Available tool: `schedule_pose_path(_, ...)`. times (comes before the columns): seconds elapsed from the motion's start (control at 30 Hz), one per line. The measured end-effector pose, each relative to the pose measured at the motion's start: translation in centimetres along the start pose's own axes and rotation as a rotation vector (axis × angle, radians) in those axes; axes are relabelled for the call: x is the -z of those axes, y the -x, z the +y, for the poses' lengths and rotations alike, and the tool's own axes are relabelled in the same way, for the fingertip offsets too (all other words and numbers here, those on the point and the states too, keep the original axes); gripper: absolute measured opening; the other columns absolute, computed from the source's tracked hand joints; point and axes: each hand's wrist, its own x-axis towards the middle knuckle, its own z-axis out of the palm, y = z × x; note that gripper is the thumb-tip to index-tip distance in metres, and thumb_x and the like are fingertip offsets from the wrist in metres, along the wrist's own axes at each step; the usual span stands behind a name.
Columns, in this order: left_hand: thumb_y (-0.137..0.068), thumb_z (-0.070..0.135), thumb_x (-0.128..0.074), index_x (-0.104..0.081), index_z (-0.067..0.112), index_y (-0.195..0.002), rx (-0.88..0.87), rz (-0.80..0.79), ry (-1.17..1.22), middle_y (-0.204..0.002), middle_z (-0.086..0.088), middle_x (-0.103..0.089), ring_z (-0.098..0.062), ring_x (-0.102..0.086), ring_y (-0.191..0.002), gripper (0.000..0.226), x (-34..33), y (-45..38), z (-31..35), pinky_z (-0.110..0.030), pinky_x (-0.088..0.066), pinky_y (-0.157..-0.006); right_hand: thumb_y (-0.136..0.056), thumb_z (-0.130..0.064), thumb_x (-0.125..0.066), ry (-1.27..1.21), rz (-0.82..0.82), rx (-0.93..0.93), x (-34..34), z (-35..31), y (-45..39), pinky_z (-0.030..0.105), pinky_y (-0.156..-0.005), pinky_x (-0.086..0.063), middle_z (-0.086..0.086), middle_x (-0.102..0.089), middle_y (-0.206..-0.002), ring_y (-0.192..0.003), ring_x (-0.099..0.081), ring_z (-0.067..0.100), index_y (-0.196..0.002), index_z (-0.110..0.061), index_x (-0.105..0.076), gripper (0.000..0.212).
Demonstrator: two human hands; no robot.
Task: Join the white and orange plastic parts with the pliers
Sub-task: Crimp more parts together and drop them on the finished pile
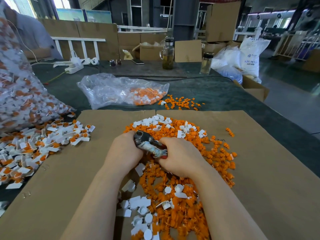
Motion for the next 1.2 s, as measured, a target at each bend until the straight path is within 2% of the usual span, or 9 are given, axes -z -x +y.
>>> schedule_pose_path(0.13, -0.089, 0.021, -0.064, -0.058, 0.028, -0.080, 0.030, -0.022, 0.061, -0.077, 0.009, -0.058, -0.007, -0.054, -0.070, 0.013, 0.2, 0.3, 0.2, -0.021, -0.035, -0.052, -0.085, -0.033, -0.062, -0.107, 0.026, -0.029, 0.1, 0.3, 0.1, 0.024, -0.051, -0.038, -0.012, -0.053, -0.073, -0.067, -0.052, 0.006, -0.078, -0.032, -0.048, 0.016)
schedule_pose_path(0.23, -0.096, 0.020, -0.060, -0.068, 0.033, -0.090, 0.072, -0.073, 0.232, -0.088, 0.005, -0.064, -0.009, -0.061, -0.075, 0.016, 0.6, 0.7, 0.3, -0.022, -0.041, -0.055, -0.088, -0.035, -0.064, -0.212, 0.108, -0.064, 0.5, 0.7, 0.1, 0.020, -0.053, -0.036, -0.015, -0.053, -0.077, -0.070, -0.052, 0.004, -0.088, -0.028, -0.058, 0.009)
schedule_pose_path(0.33, -0.097, 0.014, -0.060, -0.074, 0.028, -0.097, 0.193, -0.091, 0.574, -0.089, -0.001, -0.070, -0.011, -0.065, -0.069, 0.020, 1.3, 1.0, 0.8, -0.021, -0.048, -0.053, -0.090, -0.034, -0.064, -0.339, 0.236, -0.106, 1.0, 1.0, 0.2, 0.021, -0.056, -0.039, -0.010, -0.060, -0.088, -0.076, -0.055, 0.005, -0.100, -0.021, -0.065, 0.017)
schedule_pose_path(0.43, -0.094, 0.003, -0.059, -0.076, 0.015, -0.099, 0.369, -0.163, 0.999, -0.086, -0.011, -0.070, -0.014, -0.066, -0.066, 0.021, 1.9, 1.1, 1.6, -0.025, -0.058, -0.062, -0.089, -0.031, -0.065, -0.399, 0.348, -0.111, 1.3, 0.9, 0.3, 0.022, -0.057, -0.037, -0.005, -0.062, -0.088, -0.076, -0.055, 0.007, -0.093, -0.022, -0.062, 0.010)
schedule_pose_path(0.53, -0.089, 0.009, -0.068, -0.076, 0.009, -0.099, 0.419, -0.192, 1.176, -0.088, -0.009, -0.069, -0.015, -0.063, -0.074, 0.013, 1.9, 1.0, 1.7, -0.022, -0.056, -0.058, -0.089, -0.030, -0.066, -0.441, 0.394, -0.119, 1.4, 0.7, 0.3, 0.022, -0.056, -0.035, -0.008, -0.061, -0.082, -0.072, -0.055, 0.006, -0.093, -0.020, -0.064, 0.011)
schedule_pose_path(0.67, -0.076, 0.018, -0.080, -0.073, 0.009, -0.097, 0.325, -0.156, 1.156, -0.084, -0.007, -0.075, -0.018, -0.069, -0.079, 0.025, 1.5, 1.1, 1.8, -0.026, -0.056, -0.071, -0.089, -0.030, -0.066, -0.470, 0.434, -0.143, 1.2, 0.6, 0.3, 0.025, -0.058, -0.039, -0.009, -0.062, -0.079, -0.072, -0.057, 0.009, -0.093, -0.020, -0.064, 0.012)
schedule_pose_path(0.9, -0.094, 0.011, -0.065, -0.073, 0.009, -0.095, 0.253, -0.039, 1.182, -0.082, -0.009, -0.077, -0.017, -0.076, -0.080, 0.008, 0.5, 1.6, 3.5, -0.022, -0.060, -0.067, -0.090, -0.029, -0.066, -0.585, 0.518, -0.173, 1.4, 0.4, 0.3, 0.018, -0.064, -0.047, -0.016, -0.064, -0.085, -0.079, -0.061, 0.002, -0.099, -0.027, -0.062, 0.010)
schedule_pose_path(1.1, -0.088, 0.022, -0.074, -0.078, 0.017, -0.090, 0.267, 0.042, 1.121, -0.080, -0.001, -0.077, -0.009, -0.068, -0.066, 0.006, 0.0, 2.1, 4.0, -0.025, -0.060, -0.066, -0.091, -0.033, -0.065, -0.606, 0.525, -0.167, 1.4, 0.1, 0.4, 0.009, -0.062, -0.042, -0.015, -0.064, -0.084, -0.079, -0.061, 0.001, -0.106, -0.023, -0.065, 0.018)
schedule_pose_path(1.2, -0.088, 0.018, -0.074, -0.077, 0.016, -0.087, 0.270, 0.063, 1.132, -0.073, 0.000, -0.075, -0.006, -0.067, -0.060, 0.003, 0.1, 2.0, 4.1, -0.021, -0.058, -0.061, -0.091, -0.035, -0.065, -0.603, 0.519, -0.166, 1.4, 0.0, 0.4, 0.011, -0.062, -0.042, -0.016, -0.062, -0.083, -0.079, -0.061, 0.001, -0.106, -0.022, -0.064, 0.020)
